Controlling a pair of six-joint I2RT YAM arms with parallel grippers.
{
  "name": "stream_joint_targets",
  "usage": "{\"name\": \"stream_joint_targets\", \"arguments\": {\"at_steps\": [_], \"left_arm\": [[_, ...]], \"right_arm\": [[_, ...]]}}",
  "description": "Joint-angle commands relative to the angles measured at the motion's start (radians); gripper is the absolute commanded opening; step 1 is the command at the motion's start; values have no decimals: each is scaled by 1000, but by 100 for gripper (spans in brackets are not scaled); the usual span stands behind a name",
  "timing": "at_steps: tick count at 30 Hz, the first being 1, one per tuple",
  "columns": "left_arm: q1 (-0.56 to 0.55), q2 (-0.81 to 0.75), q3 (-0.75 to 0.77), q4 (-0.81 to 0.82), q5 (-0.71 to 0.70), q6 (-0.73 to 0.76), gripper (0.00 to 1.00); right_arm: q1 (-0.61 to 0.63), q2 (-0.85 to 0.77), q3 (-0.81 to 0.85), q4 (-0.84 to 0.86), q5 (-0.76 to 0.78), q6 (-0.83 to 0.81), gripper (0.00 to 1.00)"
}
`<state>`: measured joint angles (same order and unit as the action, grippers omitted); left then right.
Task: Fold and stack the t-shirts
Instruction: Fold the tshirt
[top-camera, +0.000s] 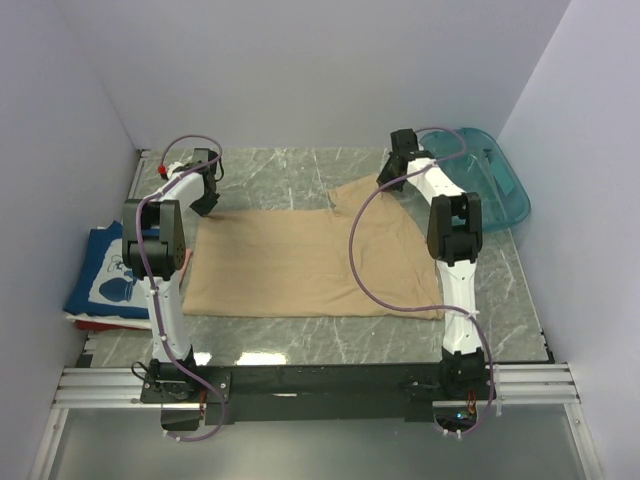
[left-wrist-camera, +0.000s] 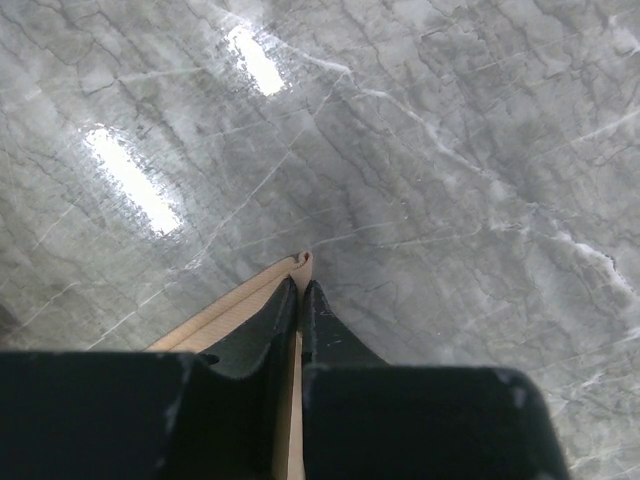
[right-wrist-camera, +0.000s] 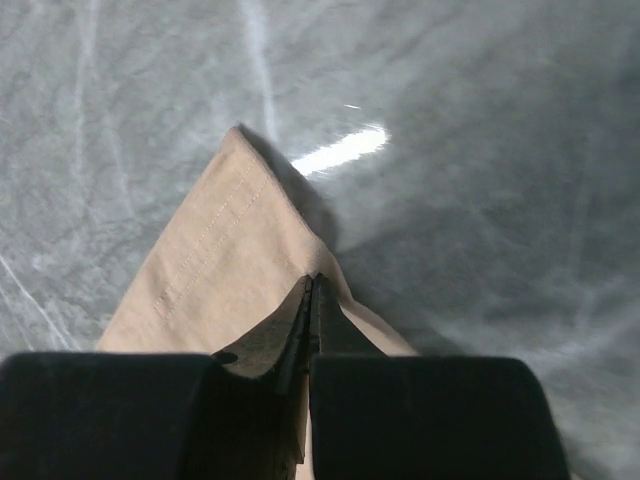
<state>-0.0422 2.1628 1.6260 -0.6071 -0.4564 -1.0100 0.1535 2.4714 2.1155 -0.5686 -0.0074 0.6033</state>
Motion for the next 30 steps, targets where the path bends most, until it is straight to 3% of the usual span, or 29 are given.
{"name": "stream_joint_targets", "arguments": {"at_steps": [1,20,30], "left_arm": [[1,6,6,-19,71,4,6],[7,-26,70,-49,85,19,1],[11,-95,29,-45,88,24,1]], "right_arm": [[-38,-136,-60,65,15,-20,0],[-88,-370,-259,162,-39,-66,0],[-98,-521,-462,214,-23,-68,0]]}}
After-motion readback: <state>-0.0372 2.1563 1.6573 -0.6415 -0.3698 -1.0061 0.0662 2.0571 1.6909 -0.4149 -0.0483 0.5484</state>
